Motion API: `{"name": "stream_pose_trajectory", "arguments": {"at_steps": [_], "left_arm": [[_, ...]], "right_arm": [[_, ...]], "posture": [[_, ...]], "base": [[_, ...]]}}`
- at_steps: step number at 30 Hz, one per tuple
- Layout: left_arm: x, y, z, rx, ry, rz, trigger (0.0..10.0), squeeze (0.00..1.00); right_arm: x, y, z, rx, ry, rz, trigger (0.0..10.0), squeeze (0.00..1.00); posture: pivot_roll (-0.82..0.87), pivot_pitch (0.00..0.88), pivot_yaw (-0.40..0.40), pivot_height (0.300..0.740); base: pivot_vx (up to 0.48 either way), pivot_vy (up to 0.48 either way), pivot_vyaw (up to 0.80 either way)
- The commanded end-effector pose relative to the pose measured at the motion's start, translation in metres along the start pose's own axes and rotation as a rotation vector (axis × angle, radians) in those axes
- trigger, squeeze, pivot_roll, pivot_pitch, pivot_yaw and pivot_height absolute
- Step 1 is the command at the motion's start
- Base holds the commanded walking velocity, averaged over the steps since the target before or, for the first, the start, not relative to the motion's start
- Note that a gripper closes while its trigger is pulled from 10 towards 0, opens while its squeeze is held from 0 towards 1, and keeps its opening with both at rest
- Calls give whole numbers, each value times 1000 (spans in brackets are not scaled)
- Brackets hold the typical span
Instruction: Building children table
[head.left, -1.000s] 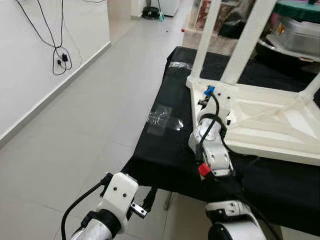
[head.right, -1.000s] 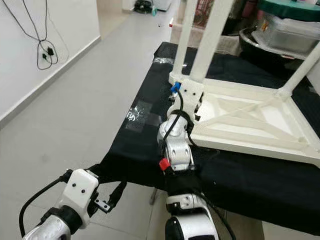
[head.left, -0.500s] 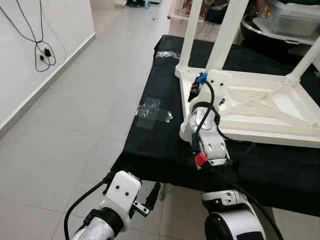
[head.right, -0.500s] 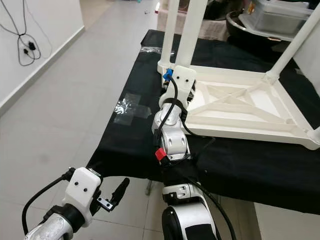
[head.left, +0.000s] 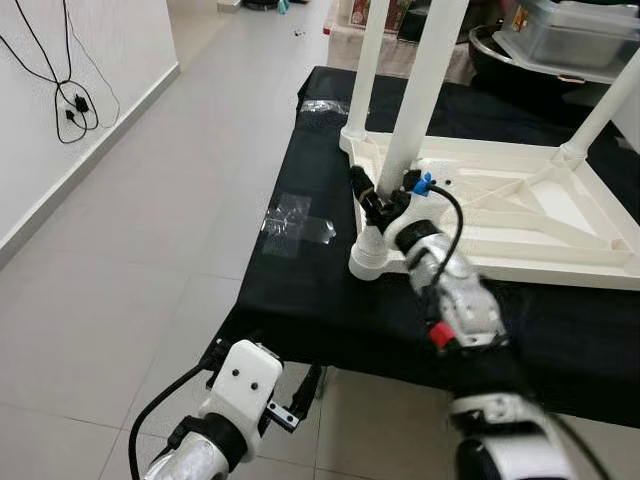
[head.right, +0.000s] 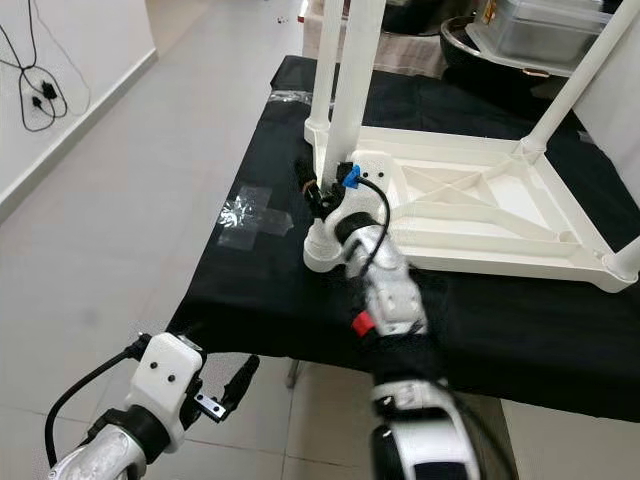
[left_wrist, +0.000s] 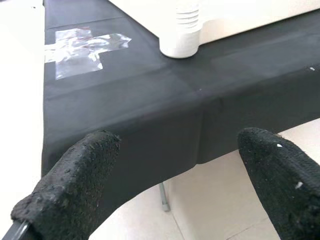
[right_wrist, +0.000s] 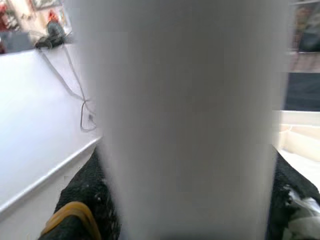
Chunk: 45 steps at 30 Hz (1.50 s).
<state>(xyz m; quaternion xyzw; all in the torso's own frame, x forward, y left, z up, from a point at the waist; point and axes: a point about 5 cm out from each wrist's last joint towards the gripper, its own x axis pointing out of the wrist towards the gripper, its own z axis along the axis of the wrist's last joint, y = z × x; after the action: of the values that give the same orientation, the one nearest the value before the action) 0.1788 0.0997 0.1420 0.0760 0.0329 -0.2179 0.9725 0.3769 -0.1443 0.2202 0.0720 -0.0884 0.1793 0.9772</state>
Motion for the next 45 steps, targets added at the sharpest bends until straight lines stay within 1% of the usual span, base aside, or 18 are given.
{"name": "stream_pose_trajectory", "arguments": {"at_steps": [1,2,10,19,20,21,22,25,28,31,36,37,38,40,41,42,44,45], "left_arm": [[0,-1,-4,-3,20,-3,10000,0],[0,-1,-4,-3,20,-3,10000,0],[-2,-2,-3,-1,18,-3,10000,0],[-3,-2,-2,-3,18,0,10000,0],[-3,-2,-2,-3,19,-1,10000,0],[-3,-3,-2,-3,19,-1,10000,0],[-3,-3,-2,-3,18,-1,10000,0],[-3,-3,-2,-2,19,-1,10000,0],[-3,-4,-2,-3,19,1,10000,0],[-2,-4,-2,-4,19,0,10000,0],[-2,-3,-2,-3,19,-3,10000,0],[-1,-3,-2,-1,18,-5,10000,0],[-1,-3,-2,-1,18,-5,10000,0],[0,-1,-2,3,16,-8,10000,0],[0,-1,-2,3,16,-8,10000,0],[1,0,-3,5,16,-8,10000,0],[1,0,-2,6,15,-8,10000,0],[1,0,-2,8,14,-7,10000,0]], "right_arm": [[3,-3,0,12,0,75,10000,0],[3,-3,0,12,0,75,10000,0],[18,7,12,91,119,576,10000,0],[21,11,21,110,135,745,10000,0],[22,13,21,103,140,768,8627,0],[23,14,22,107,142,779,2471,0],[24,15,22,117,141,789,235,0],[25,15,22,118,125,776,0,0],[29,12,22,101,96,679,0,0],[34,-1,20,107,70,416,0,0],[32,-9,16,85,56,298,0,0],[27,-18,8,38,54,121,0,0],[27,-18,8,38,54,121,0,0],[5,-34,-8,-34,28,-262,0,0],[5,-34,-8,-34,28,-262,0,0],[-10,-29,-13,-64,-10,-409,0,0],[-14,-24,-13,-81,-22,-431,0,0],[-11,-8,-12,-48,-61,-364,0,0]], "posture": [[140,117,-122,740],[140,117,-122,740],[163,125,-127,740],[168,129,-131,740],[175,132,-134,740],[179,131,-136,740],[179,131,-136,740],[179,131,-136,740],[175,132,-139,740],[164,135,-133,740],[150,145,-124,740],[144,147,-117,740],[144,147,-117,740],[140,146,-114,740],[140,146,-114,740],[140,145,-114,740],[140,145,-114,740],[147,141,-111,740]], "base": [[0,0,0],[0,0,0],[0,0,0],[0,0,0],[0,0,0],[0,0,0],[0,0,0],[0,0,0],[0,0,0],[0,0,0],[0,0,0],[0,0,0],[0,0,0],[0,0,0],[0,0,0],[0,0,0],[0,0,0],[0,0,0]]}}
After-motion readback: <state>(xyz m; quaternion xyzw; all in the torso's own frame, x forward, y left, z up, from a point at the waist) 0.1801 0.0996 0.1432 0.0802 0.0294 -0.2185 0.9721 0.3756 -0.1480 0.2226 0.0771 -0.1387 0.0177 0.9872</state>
